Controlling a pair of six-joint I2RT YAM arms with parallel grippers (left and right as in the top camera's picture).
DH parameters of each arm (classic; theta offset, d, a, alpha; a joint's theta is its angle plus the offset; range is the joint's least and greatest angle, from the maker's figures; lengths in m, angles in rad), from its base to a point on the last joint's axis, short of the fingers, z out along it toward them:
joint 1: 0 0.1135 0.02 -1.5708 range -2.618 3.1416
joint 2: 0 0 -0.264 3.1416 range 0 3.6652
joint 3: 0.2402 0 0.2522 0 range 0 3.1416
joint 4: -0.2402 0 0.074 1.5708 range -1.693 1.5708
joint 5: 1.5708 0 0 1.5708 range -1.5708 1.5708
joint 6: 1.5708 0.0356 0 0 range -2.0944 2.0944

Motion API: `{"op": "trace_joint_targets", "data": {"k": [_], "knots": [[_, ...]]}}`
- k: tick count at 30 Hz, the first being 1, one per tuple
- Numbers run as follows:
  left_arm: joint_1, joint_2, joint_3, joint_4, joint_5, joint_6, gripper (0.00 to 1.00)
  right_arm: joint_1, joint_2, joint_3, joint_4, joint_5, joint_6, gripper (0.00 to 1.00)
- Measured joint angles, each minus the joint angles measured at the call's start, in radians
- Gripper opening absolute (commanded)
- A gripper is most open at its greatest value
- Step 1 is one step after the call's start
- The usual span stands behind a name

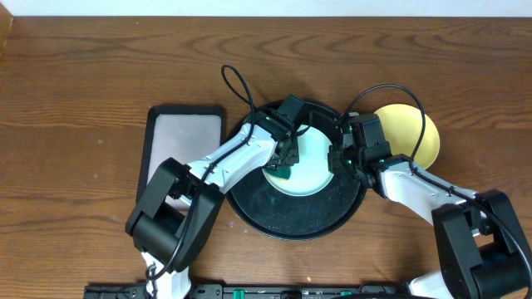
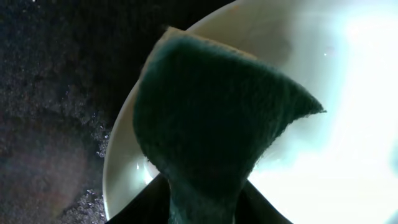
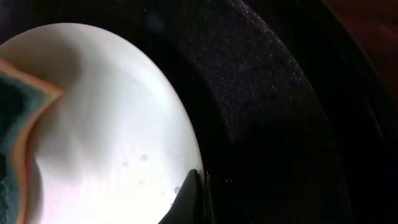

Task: Clean dirty plates on tray and stack at the side
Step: 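Scrub the light-blue plate with the sponge while right gripper holds rim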

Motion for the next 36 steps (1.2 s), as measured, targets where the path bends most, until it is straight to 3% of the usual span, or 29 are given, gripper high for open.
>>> {"op": "trace_joint_targets", "data": {"k": [7, 10, 12, 36], "knots": [[0.000, 0.000, 0.000, 0.002, 0.000, 0.000, 0.34, 0.000, 0.000, 0.000, 0.000, 0.000, 0.000, 0.01], [0.000, 0.000, 0.000, 0.002, 0.000, -0.003, 0.13, 0.000, 0.000, 0.000, 0.000, 0.000, 0.000, 0.01], [0.000, 0.000, 0.000, 0.002, 0.001, 0.000, 0.08, 0.000, 0.000, 0.000, 0.000, 0.000, 0.000, 0.01], [-0.011, 0.026, -0.023, 0.051, -0.018, 0.010, 0.08, 0.000, 0.000, 0.000, 0.000, 0.000, 0.003, 0.05]]}}
